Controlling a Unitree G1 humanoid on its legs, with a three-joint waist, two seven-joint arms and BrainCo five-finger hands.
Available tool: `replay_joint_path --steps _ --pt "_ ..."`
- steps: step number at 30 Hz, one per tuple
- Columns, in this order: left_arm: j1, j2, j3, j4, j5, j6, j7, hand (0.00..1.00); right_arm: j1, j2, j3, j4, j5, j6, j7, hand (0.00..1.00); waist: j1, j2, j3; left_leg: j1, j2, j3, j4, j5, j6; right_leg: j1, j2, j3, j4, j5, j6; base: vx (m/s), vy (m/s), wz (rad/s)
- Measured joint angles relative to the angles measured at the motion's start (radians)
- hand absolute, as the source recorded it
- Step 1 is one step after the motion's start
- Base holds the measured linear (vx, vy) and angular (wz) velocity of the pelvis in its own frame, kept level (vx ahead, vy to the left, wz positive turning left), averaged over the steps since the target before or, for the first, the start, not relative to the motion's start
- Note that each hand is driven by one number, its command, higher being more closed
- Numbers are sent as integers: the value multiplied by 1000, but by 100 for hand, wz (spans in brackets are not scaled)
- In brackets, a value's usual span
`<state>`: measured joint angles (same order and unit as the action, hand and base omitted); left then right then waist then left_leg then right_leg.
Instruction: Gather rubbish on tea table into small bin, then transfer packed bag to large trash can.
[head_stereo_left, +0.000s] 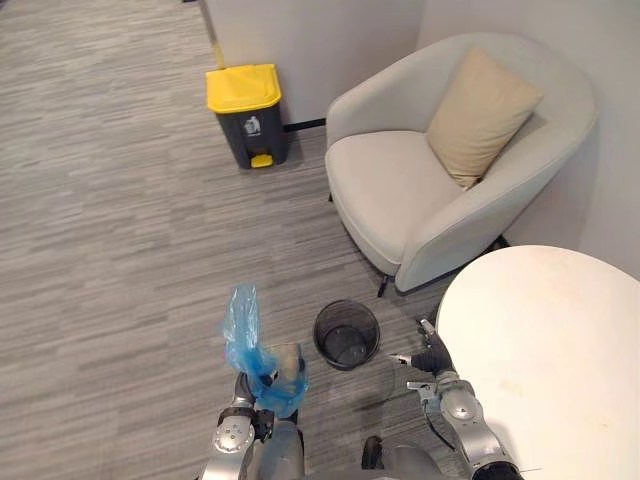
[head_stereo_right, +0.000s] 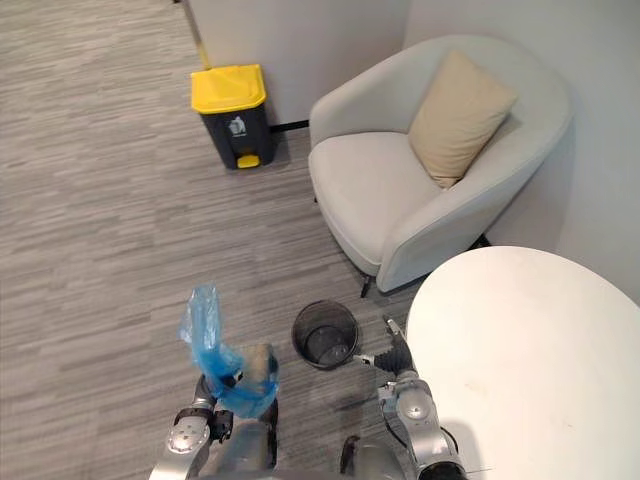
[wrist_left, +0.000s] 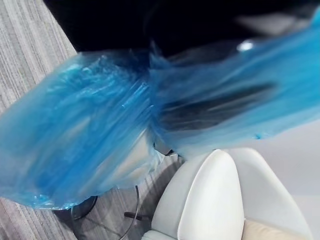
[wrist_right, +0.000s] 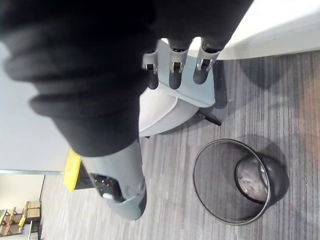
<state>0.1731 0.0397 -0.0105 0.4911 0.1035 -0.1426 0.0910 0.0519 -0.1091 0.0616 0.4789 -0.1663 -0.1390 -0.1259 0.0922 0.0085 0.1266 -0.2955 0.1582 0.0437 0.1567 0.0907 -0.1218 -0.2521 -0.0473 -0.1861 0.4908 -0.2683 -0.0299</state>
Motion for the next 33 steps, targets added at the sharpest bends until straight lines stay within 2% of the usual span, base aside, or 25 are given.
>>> replay_joint_path --steps 1,3,4,5,7,8,9,10,11,12,14,17,20,22,24,27,29,31,32,33 --pt "-7 3 -12 -18 -5 1 2 100 0 8 -10 -1 1 2 -7 0 -9 -5 5 -39 16 47 44 -6 4 -3 -18 -51 -20 14 -26 -158 -49 96" --pt "-15 4 -23 -32 -6 1 2 100 1 9 -16 -17 8 13 -11 0 -24 -20 15 -59 16 108 164 -23 28 5 -52 -95 -27 22 -28 -106 -15 97" --pt "-18 4 -28 -44 -6 1 2 100 12 10 -15 -52 10 13 -14 0 -27 -26 16 -48 23 155 235 -84 49 12 -75 -124 -26 24 -24 -88 33 87" --pt "-19 3 -29 -60 -7 0 2 100 20 13 -15 -77 12 11 -23 0 -28 -25 16 -33 41 188 274 -136 63 23 -91 -155 -34 29 -16 -81 66 85" --pt "-32 5 -29 -59 -9 0 2 100 20 18 -16 -75 18 11 -26 0 -28 -27 16 0 57 219 298 -177 74 39 -110 -189 -46 38 -1 -61 155 72" --pt "-38 11 -36 -54 -10 1 2 100 21 21 -24 -64 19 11 -26 0 -33 -27 13 25 68 248 299 -210 72 49 -126 -215 -62 48 17 -46 234 88" --pt "-47 17 -45 -27 -11 -4 2 100 19 19 -37 -32 20 10 -26 0 -52 -12 9 59 70 278 240 -224 47 65 -126 -237 -88 65 48 -27 212 73" --pt "-57 25 -47 -4 -11 -5 2 100 12 28 -48 -9 20 11 -26 0 -53 -18 10 64 58 277 216 -217 37 68 -131 -238 -100 73 60 -10 199 48" --pt "-70 47 -60 49 -11 -4 2 100 -3 46 -55 27 22 15 -25 0 -51 -28 3 81 25 276 158 -189 43 83 -130 -225 -151 97 86 -5 194 35" --pt "-72 66 -72 81 -11 1 1 100 -1 50 -56 45 31 14 -25 0 -63 -30 2 98 -7 267 118 -168 55 111 -130 -214 -215 127 96 -4 190 34" --pt "-68 84 -72 92 -11 1 4 100 -7 50 -62 74 40 14 -25 0 -73 -27 0 102 -31 259 100 -160 68 139 -131 -208 -276 172 103 4 201 29" --pt "-68 110 -61 111 -11 1 5 100 -28 50 -63 112 39 16 -24 0 -74 -26 1 102 -40 263 97 -158 71 160 -124 -204 -336 218 110 -10 108 -3" --pt "-63 129 -53 112 -11 1 7 100 -32 49 -76 136 39 19 -24 0 -71 -25 1 102 -39 263 96 -156 75 164 -117 -199 -354 235 105 -46 25 -6" --pt "-58 128 -35 112 -11 1 8 100 -33 47 -91 139 39 21 -23 0 -72 -24 1 100 -46 260 97 -156 75 157 -119 -198 -342 231 106 -65 18 0" --pt "-55 124 -25 112 -11 1 5 100 -32 35 -103 142 39 30 -23 0 -78 -25 2 89 -66 254 111 -180 97 118 -166 -200 -239 156 125 -67 25 19" --pt "-54 126 -26 107 -11 1 3 100 -10 22 -107 163 39 34 -22 0 -87 -37 9 79 -116 198 132 -205 106 108 -212 -189 -121 61 151 -42 24 64" --pt "-43 127 -27 99 -11 1 3 100 -1 29 -131 163 39 34 -19 0 -98 -45 14 75 -145 142 153 -221 127 123 -193 -127 -108 24 156 164 -2 95" --pt "-30 124 -27 98 -11 2 3 100 -2 33 -134 164 40 34 -13 0 -100 -49 23 81 -161 113 166 -242 141 100 -206 -90 -12 42 151 178 18 53" --pt "-35 122 -28 98 -11 6 2 100 -14 35 -134 165 41 32 -5 0 -105 -36 37 91 -153 84 175 -249 152 32 -193 -34 105 37 128 183 52 49" --pt "-49 120 -27 97 -11 5 3 100 -16 37 -133 165 41 32 -3 0 -104 -27 47 101 -137 58 175 -259 150 -2 -146 -3 86 13 118 178 33 56"
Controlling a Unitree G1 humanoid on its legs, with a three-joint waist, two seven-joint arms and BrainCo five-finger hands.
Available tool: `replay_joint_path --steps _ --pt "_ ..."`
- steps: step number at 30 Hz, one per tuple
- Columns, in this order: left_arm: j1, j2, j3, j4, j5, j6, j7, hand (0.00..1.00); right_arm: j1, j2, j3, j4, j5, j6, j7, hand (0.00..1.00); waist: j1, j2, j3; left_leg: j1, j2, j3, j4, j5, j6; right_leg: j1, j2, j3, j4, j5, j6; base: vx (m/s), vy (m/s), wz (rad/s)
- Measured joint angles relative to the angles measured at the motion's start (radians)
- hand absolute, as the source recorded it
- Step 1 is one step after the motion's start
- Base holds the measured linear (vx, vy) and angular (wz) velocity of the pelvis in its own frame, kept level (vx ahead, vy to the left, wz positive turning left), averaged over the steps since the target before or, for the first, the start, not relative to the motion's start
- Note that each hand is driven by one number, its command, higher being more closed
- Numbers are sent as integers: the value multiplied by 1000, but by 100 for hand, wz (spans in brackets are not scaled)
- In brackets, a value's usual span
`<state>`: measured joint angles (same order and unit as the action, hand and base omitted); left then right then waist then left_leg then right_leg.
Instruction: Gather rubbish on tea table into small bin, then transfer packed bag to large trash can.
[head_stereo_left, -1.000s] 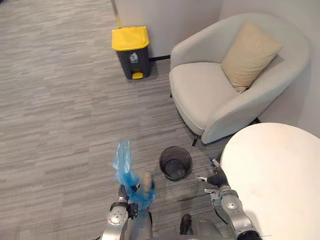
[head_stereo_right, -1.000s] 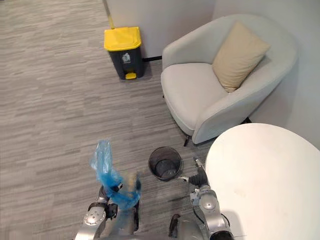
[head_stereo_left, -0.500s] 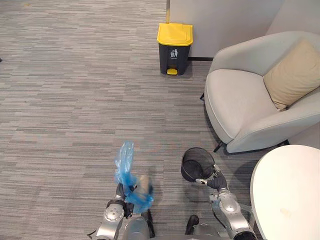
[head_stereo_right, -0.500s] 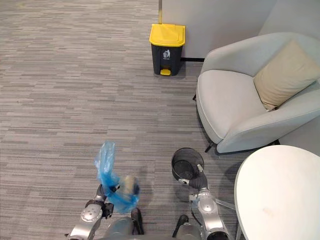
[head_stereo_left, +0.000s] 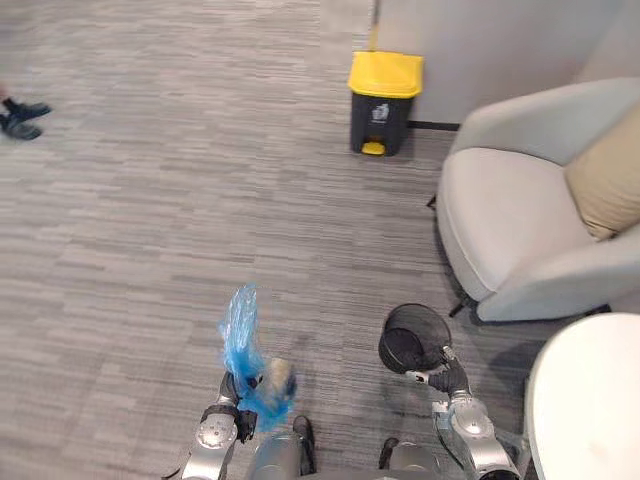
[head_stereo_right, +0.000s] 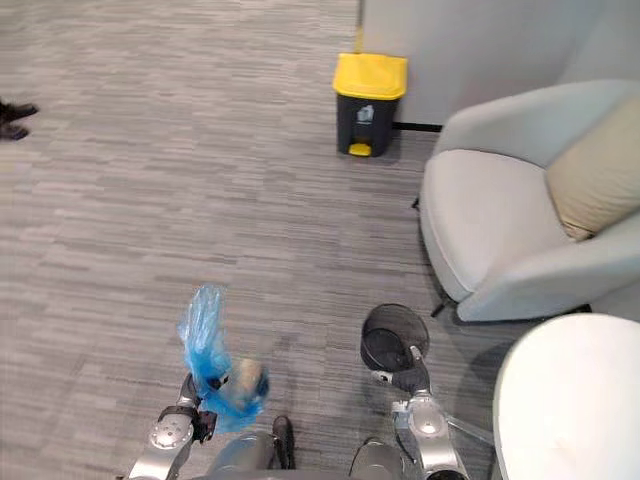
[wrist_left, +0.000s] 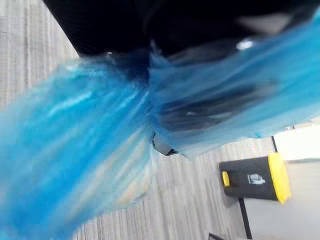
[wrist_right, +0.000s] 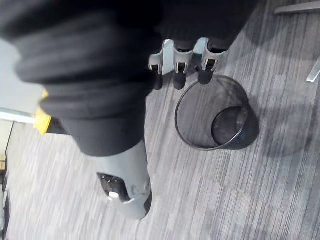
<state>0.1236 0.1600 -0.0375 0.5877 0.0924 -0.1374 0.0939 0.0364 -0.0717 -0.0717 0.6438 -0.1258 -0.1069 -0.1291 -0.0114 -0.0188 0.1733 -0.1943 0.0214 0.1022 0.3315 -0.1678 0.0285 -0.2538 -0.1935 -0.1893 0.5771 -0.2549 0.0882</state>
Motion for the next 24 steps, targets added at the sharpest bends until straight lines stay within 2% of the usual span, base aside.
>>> replay_joint_path --steps 3,4,5,8,9,10,11,12,13,14,16,17,19,20,21,22,23,24 --pt "-26 -1 -2 1 0 -1 0 100 12 0 0 0 6 -1 0 0 -4 0 5 46 3 -37 -8 -23 -18 -58 63 17 -97 10 -5 272 -84 61" --pt "-34 3 -1 3 1 -4 1 100 25 -1 -2 1 11 -1 0 0 -9 -34 -6 73 -21 -72 0 -49 -48 -57 91 63 -162 105 -67 452 -203 84" --pt "-39 -12 -3 10 2 -4 1 100 33 -12 -11 2 16 0 -1 0 -23 -24 -10 91 -15 -100 0 -66 -61 -42 94 44 -144 111 -83 509 -217 70" --pt "-34 -24 -2 7 2 -5 0 100 30 -11 -11 -3 20 0 1 0 -28 14 -12 105 33 -93 6 -76 -86 -4 128 -3 -157 76 -107 422 -198 26" --pt "-35 -28 1 3 2 -5 0 100 36 -9 -11 -6 20 0 2 0 -27 16 -11 106 45 -86 35 -77 -99 19 138 -7 -172 73 -111 336 -163 15" --pt "-32 -41 9 -7 2 -5 0 100 55 -3 -10 -18 26 0 3 0 -23 19 -9 93 74 -62 154 -80 -118 84 157 -19 -206 69 -118 336 -130 11" --pt "-21 -52 10 -30 2 -5 -1 100 81 4 -7 -62 40 0 3 0 -23 26 -7 46 114 -28 343 -52 -158 157 175 -27 -238 64 -126 322 -105 2" --pt "-12 -56 11 -49 2 -5 -1 100 85 7 -5 -84 42 -2 3 0 -19 26 -6 17 141 -3 438 -32 -178 188 182 -22 -250 58 -135 279 -46 -26" --pt "5 -63 11 -81 2 -6 -2 100 91 12 1 -109 47 -5 3 0 -1 28 -8 -34 190 49 569 -52 -154 229 193 4 -268 48 -152 194 -5 -47" --pt "6 -68 11 -88 2 -6 -2 100 94 12 0 -114 48 -5 3 0 2 28 -9 -55 209 66 599 -63 -135 241 195 16 -275 47 -153 260 42 -66" --pt "2 -80 11 -111 2 -6 -4 100 81 15 -2 -120 57 -5 2 0 24 29 -11 -135 241 104 554 -93 -86 260 181 54 -305 46 -149 233 111 -55" --pt "0 -80 11 -112 2 -6 -4 100 80 15 -4 -120 57 -4 1 0 27 29 -11 -146 239 105 513 -94 -84 263 173 59 -309 41 -141 195 175 -33" --pt "3 -82 10 -111 2 -6 -5 100 96 17 -10 -120 57 -3 -1 0 25 32 -11 -158 219 99 289 -82 -88 278 149 70 -307 9 -89 192 209 -12" --pt "8 -96 10 -106 2 -6 -5 100 109 2 -11 -119 57 -2 -1 0 26 61 -19 -129 216 70 86 11 -88 280 155 80 -289 -19 -55 238 307 -13" --pt "7 -101 11 -98 2 -5 -4 100 105 -1 -14 -108 57 0 -2 0 29 64 -14 -117 212 61 75 94 -113 283 154 93 -281 -33 -40 268 341 -17" --pt "-5 -95 10 -69 2 -3 -4 100 98 19 -11 -91 57 7 -1 0 27 24 -19 -94 177 88 53 94 -104 282 125 117 -297 -35 -27 274 305 -15" --pt "-8 -77 11 -62 2 -3 -4 100 95 34 -5 -81 56 1 0 0 28 0 -28 -96 146 96 53 85 -97 286 99 138 -331 -32 -16 211 190 -11" --pt "-9 -76 11 -61 2 -3 -4 100 85 35 -5 -71 56 1 0 0 28 -6 -30 -101 145 106 66 76 -88 289 93 141 -341 -27 -8 198 177 -26"
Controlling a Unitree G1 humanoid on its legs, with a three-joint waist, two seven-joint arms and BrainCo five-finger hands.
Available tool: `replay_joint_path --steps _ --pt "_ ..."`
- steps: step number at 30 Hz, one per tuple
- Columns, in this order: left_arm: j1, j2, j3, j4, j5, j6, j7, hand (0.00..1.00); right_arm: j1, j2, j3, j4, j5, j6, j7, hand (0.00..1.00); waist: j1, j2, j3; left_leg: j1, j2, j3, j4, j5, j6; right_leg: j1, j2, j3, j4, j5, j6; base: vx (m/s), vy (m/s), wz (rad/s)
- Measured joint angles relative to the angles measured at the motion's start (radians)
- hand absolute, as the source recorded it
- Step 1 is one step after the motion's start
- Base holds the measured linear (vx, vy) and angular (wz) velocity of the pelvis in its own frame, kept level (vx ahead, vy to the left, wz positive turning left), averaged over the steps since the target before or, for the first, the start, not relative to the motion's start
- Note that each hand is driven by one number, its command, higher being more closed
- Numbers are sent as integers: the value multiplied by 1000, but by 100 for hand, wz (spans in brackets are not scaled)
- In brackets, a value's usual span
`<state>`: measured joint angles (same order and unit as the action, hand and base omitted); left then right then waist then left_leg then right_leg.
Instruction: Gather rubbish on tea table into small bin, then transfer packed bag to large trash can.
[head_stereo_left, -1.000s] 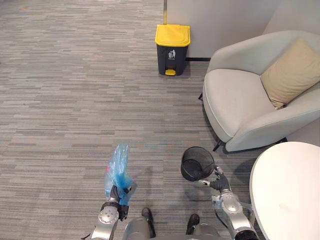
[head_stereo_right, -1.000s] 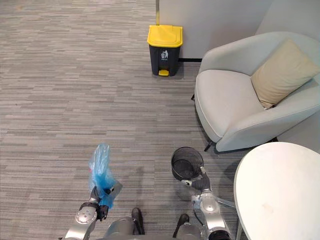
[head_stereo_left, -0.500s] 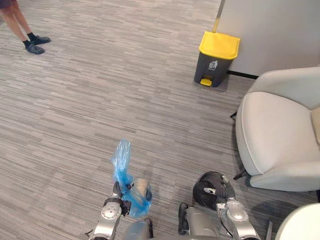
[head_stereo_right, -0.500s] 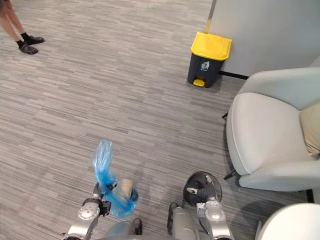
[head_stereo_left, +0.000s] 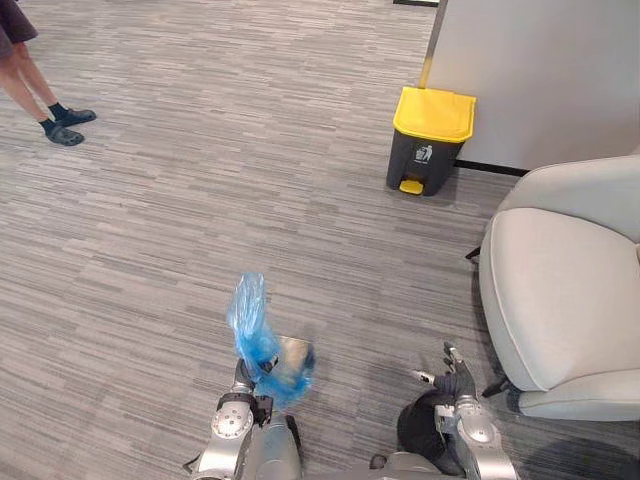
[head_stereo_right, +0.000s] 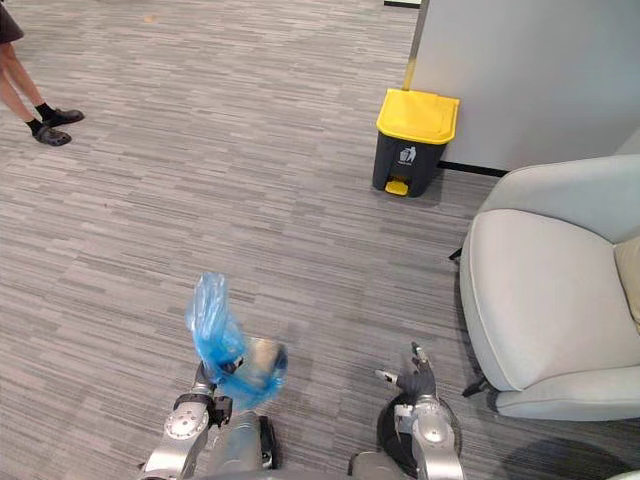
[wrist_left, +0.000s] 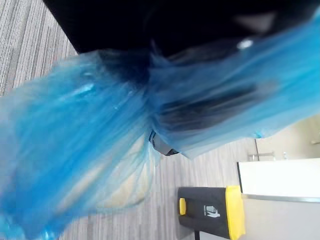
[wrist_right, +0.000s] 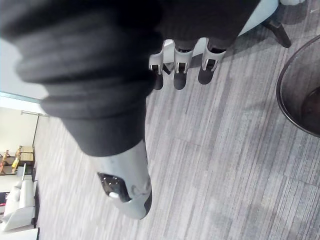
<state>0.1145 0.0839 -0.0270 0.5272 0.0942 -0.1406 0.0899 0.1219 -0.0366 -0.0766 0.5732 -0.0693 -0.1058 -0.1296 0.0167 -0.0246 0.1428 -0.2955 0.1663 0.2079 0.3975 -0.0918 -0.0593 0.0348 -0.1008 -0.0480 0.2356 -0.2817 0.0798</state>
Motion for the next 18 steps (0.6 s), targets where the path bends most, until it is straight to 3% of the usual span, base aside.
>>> replay_joint_path --steps 2,4,6,7,8,9,10,11,13,15,16,17,18 --pt "3 1 -1 5 0 0 0 100 -29 -3 -3 7 -1 1 0 0 2 1 0 -3 -12 24 39 -35 14 0 -23 34 -4 8 15 133 146 -44" --pt "18 0 -4 5 0 3 0 100 -51 -6 -2 22 -4 0 0 0 9 9 2 37 -16 69 33 -108 17 -44 -35 86 99 2 32 107 158 -79" --pt "30 7 -23 6 0 7 0 100 -47 -6 -3 28 -16 2 0 0 3 4 3 93 -28 110 11 -129 21 -163 -59 109 363 9 72 84 85 -56" --pt "34 16 -39 5 -1 7 1 100 -30 -5 -2 29 -20 6 0 0 -4 -3 5 138 -44 126 -8 -140 24 -230 -79 110 514 63 114 160 69 -33" --pt "34 22 -48 3 -2 8 2 100 -12 -5 -2 29 -21 7 0 0 -6 -2 5 181 -45 136 -27 -153 26 -282 -81 107 629 141 97 183 66 -34" --pt "34 22 -48 1 -3 7 4 100 -4 -4 -2 29 -22 8 1 0 -5 -1 5 199 -42 140 -36 -158 26 -299 -79 103 665 140 90 252 26 -37" --pt "31 23 -49 -10 -5 7 5 100 0 3 -1 28 -24 8 1 0 -8 2 8 223 -39 142 -48 -170 31 -337 -75 77 692 87 42 261 -31 -29" --pt "17 37 -49 -11 -6 7 8 100 -6 5 -1 28 -25 8 1 0 -9 -7 4 233 -32 142 -53 -182 25 -387 -73 29 680 39 22 268 -68 -20" --pt "-4 53 -43 -7 -6 7 10 100 -17 2 -1 30 -33 7 0 0 -23 -23 4 259 -26 138 -73 -189 17 -445 -61 -62 575 23 7 299 -139 5" --pt "-16 70 -37 -2 -6 7 13 100 -24 -7 -1 51 -42 7 -1 0 -37 -36 3 295 -28 127 -92 -205 -14 -457 -36 -108 355 62 -18 351 -163 25" --pt "-25 71 -36 14 -6 6 17 100 -33 -22 -2 78 -44 7 -1 0 -51 -39 1 317 -31 105 -94 -219 -37 -438 -19 -118 297 144 -86 388 -104 20" --pt "-35 62 -40 39 -5 6 18 100 -48 -41 -5 119 -50 15 -1 0 -55 3 -2 338 -24 45 -129 -205 -47 -408 6 -141 283 146 -90 520 -118 4" --pt "-42 67 -34 40 -5 4 19 100 -69 -59 -10 121 -51 22 -1 0 -54 18 3 361 -22 26 -176 -174 -68 -412 11 -142 311 125 -111 426 -77 -12"
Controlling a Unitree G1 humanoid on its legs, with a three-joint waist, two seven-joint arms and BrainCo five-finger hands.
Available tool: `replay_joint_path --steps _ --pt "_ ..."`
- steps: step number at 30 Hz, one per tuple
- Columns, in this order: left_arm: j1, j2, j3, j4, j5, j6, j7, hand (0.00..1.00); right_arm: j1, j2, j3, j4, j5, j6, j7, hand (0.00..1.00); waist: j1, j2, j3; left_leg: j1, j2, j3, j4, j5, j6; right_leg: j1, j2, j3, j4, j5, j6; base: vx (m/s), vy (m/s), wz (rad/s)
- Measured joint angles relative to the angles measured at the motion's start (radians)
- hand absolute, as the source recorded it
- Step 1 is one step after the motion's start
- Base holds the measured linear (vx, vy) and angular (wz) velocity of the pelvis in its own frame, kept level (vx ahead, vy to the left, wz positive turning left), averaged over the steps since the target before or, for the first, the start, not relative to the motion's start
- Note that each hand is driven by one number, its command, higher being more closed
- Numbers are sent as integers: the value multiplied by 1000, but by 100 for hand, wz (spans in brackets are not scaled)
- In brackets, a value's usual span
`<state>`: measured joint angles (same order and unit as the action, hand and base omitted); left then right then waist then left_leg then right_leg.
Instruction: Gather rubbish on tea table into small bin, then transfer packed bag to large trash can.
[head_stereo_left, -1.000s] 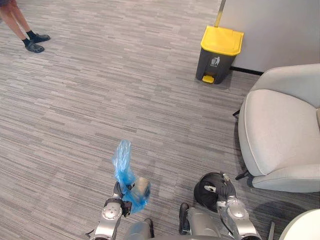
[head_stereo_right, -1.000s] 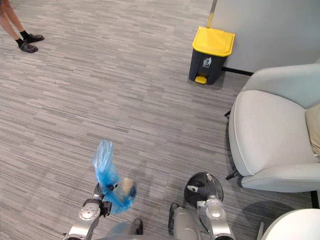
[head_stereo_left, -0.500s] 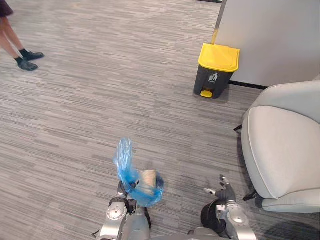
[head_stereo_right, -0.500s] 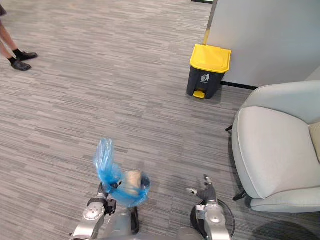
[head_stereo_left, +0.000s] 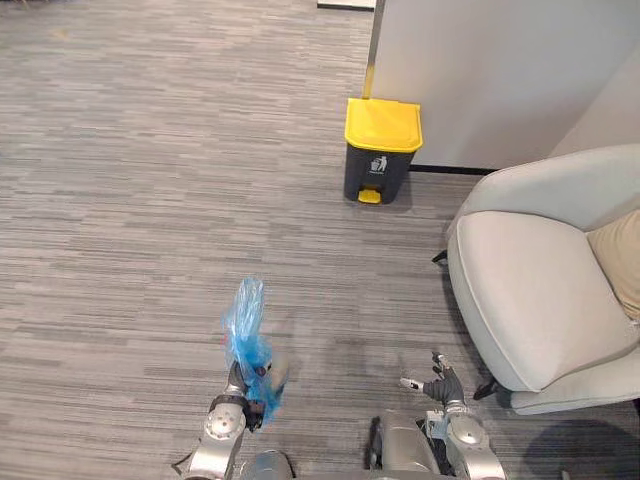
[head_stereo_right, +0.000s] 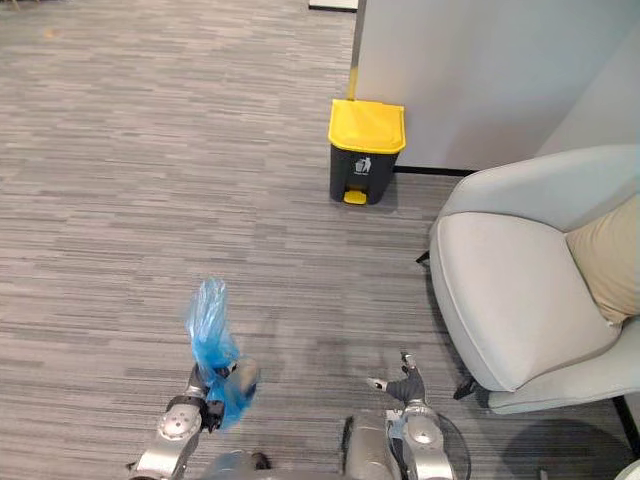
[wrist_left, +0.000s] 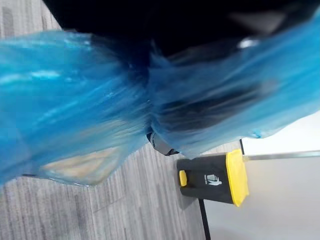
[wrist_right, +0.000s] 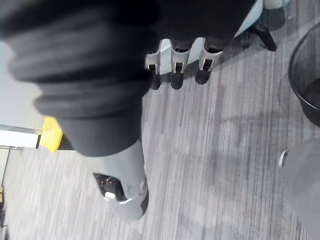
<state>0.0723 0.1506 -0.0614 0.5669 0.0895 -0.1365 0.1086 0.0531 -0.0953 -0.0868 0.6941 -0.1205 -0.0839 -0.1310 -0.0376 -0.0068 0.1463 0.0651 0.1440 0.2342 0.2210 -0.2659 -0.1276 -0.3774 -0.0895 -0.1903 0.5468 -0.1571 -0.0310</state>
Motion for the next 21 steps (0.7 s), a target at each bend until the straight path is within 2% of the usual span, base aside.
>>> replay_joint_path --steps 2,3,4,5,7,8,10,11,12,13,14,15,16,17,19,21 --pt "-11 -5 2 5 1 1 -1 100 -5 -5 -22 -2 0 5 1 0 -6 4 0 46 -1 -26 -19 47 -9 18 -7 -11 42 -26 -3 379 -120 8" --pt "-18 -15 1 5 2 0 -1 100 3 -6 -25 -8 0 5 2 0 -7 5 1 48 8 -45 24 65 -25 50 -11 -40 39 -30 -6 506 -177 39" --pt "-20 -30 3 0 2 -1 -3 100 21 -5 -23 -22 0 5 2 0 -7 7 2 21 34 -60 152 81 -49 134 3 -68 -19 -35 -9 412 -144 37" --pt "-20 -35 4 -4 2 -3 -5 100 28 -3 -21 -27 0 5 3 0 -7 7 1 -4 51 -70 239 97 -56 176 16 -74 -56 -37 -8 409 -137 14" --pt "5 -50 26 -23 2 -3 -20 100 37 10 -13 -76 1 3 2 0 8 11 2 -158 112 -95 596 200 -59 293 57 -59 -187 -42 -16 394 -69 -37" --pt "11 -59 30 -27 2 -3 -21 100 31 15 -14 -96 2 -3 1 0 24 22 2 -246 146 -90 754 143 -18 335 79 -26 -241 -53 -23 300 11 -58" --pt "16 -67 32 -28 2 -2 -22 100 19 23 -16 -94 3 -3 1 0 45 21 5 -338 153 -79 814 70 31 386 85 15 -290 -53 -22 267 95 -66" --pt "22 -67 32 -30 2 -2 -22 100 20 32 -16 -93 3 -3 1 0 59 8 11 -368 144 -60 759 37 58 423 72 37 -311 -56 -17 377 232 -65" --pt "31 -66 34 -37 2 -2 -22 100 22 37 -15 -93 2 -3 1 0 64 -3 10 -403 114 -58 643 22 81 441 46 58 -315 -74 15 338 245 -48" --pt "32 -68 34 -41 1 -2 -22 100 21 35 -17 -93 2 -3 1 0 64 -3 11 -416 98 -62 569 23 81 447 32 65 -314 -87 36 354 328 -37" --pt "33 -76 34 -41 1 -2 -23 100 20 26 -23 -89 2 -3 0 0 63 16 11 -423 74 -82 360 47 59 460 22 82 -310 -106 68 257 287 -33" --pt "37 -82 34 -41 1 -3 -22 100 22 15 -25 -88 2 -2 -1 0 65 35 4 -406 65 -103 221 100 39 462 24 92 -305 -121 94 264 300 -43" --pt "34 -73 34 -16 0 1 -21 100 9 20 -21 -49 1 7 1 0 72 7 4 -372 31 -62 185 171 58 463 -6 135 -310 -136 119 275 250 -33" --pt "27 -67 38 -12 0 2 -19 100 11 23 -17 -49 0 12 1 0 75 -12 -4 -359 4 -49 156 171 59 463 -22 143 -336 -129 116 331 251 -22" --pt "22 -64 55 -11 -1 2 -19 100 0 15 -22 -41 -1 12 -1 0 80 -20 -4 -362 -26 -34 189 146 95 480 -30 153 -381 -110 120 293 200 -3" --pt "31 -54 54 -12 -1 4 -19 100 -14 13 -20 -32 -8 15 0 0 82 -16 -4 -347 -41 -22 240 80 119 488 -52 183 -345 -102 138 263 191 -16"
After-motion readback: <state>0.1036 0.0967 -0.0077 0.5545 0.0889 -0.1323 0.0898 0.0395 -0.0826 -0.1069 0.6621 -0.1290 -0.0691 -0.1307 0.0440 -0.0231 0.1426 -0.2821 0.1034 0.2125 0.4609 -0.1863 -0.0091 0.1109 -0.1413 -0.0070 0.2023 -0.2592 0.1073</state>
